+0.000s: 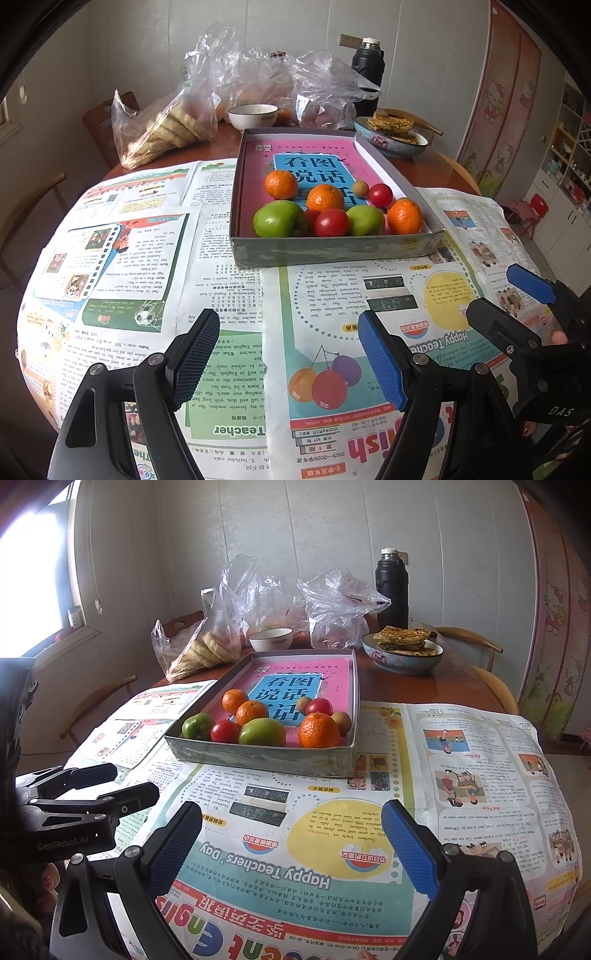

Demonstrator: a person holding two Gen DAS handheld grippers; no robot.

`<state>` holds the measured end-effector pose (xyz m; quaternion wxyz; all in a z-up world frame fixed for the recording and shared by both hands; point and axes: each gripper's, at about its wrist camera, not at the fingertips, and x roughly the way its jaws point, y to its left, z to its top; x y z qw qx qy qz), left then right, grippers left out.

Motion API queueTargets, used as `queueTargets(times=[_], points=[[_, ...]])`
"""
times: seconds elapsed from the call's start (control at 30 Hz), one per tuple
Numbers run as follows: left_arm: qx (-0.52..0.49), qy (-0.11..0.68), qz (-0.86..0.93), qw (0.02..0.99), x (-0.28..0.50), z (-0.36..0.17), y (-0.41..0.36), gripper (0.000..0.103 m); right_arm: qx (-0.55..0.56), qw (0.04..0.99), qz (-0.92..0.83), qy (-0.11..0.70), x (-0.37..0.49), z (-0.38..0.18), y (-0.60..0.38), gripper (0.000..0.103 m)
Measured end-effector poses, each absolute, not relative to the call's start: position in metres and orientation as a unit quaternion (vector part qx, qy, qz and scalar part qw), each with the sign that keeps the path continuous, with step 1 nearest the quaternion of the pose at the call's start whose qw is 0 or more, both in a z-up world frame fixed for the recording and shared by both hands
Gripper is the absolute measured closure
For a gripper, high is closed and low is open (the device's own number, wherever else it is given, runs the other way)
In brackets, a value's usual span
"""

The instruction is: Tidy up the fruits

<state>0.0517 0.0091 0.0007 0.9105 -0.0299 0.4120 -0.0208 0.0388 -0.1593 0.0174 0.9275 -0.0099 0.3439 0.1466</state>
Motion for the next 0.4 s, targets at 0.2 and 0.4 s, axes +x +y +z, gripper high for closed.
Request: queueTargets(times=[0.2, 0.4], points=[[-0.033, 0.412, -0.025, 0.910, 0.054, 0.000, 0.011, 0.024, -0.005, 0.931, 0.132, 0.340, 0.044, 0.022, -0.168, 0.005], [-0.049, 0.402, -0.023, 0.914, 0.068, 0.005, 0.025, 0.024, 0.008, 0.937, 0.100, 0.336, 0.061, 0.033, -0.197, 0.005]])
